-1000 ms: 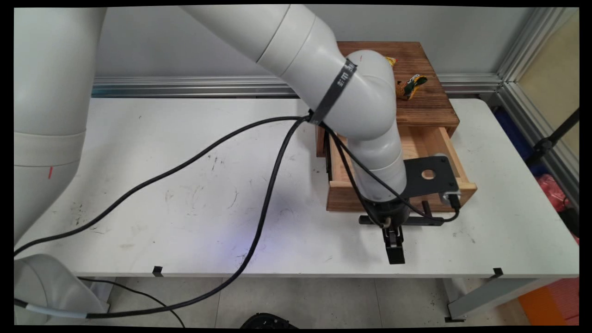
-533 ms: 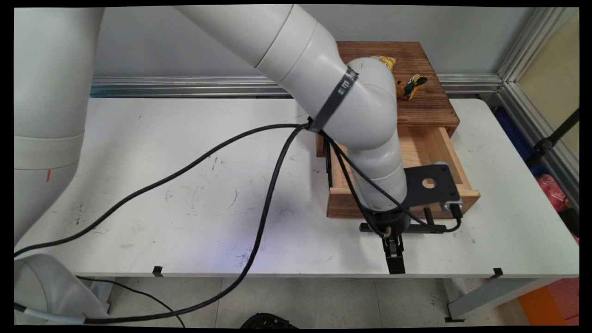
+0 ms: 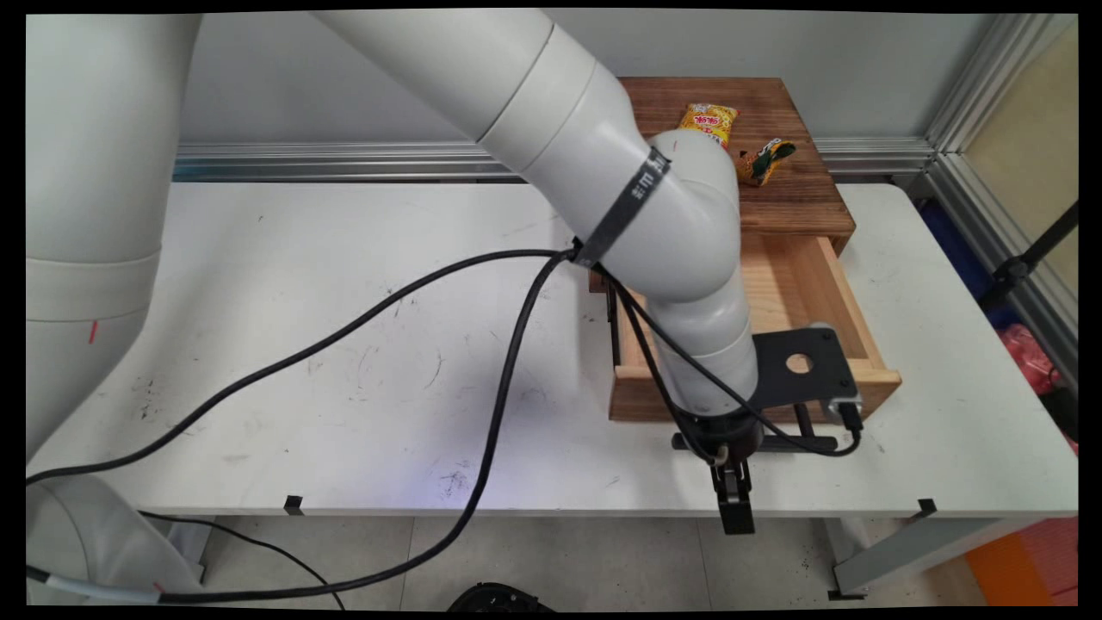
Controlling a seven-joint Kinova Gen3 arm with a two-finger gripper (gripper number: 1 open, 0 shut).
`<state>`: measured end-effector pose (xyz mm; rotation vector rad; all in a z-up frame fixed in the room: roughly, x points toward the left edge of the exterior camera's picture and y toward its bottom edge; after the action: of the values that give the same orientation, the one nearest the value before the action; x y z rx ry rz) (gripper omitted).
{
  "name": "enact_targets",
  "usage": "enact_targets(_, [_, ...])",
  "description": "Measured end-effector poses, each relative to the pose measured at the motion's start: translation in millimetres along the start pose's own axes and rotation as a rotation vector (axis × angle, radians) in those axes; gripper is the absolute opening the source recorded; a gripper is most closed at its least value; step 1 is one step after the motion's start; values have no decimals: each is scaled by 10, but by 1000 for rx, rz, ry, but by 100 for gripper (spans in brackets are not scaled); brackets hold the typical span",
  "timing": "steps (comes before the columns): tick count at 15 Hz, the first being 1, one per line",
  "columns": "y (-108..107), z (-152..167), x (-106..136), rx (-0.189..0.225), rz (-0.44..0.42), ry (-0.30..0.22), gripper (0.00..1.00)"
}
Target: Open the drawer
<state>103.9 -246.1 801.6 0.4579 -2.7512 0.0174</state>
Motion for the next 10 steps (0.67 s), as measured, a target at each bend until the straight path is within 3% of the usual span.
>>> enact_targets(10, [174,51,3,-10,-3,4,100])
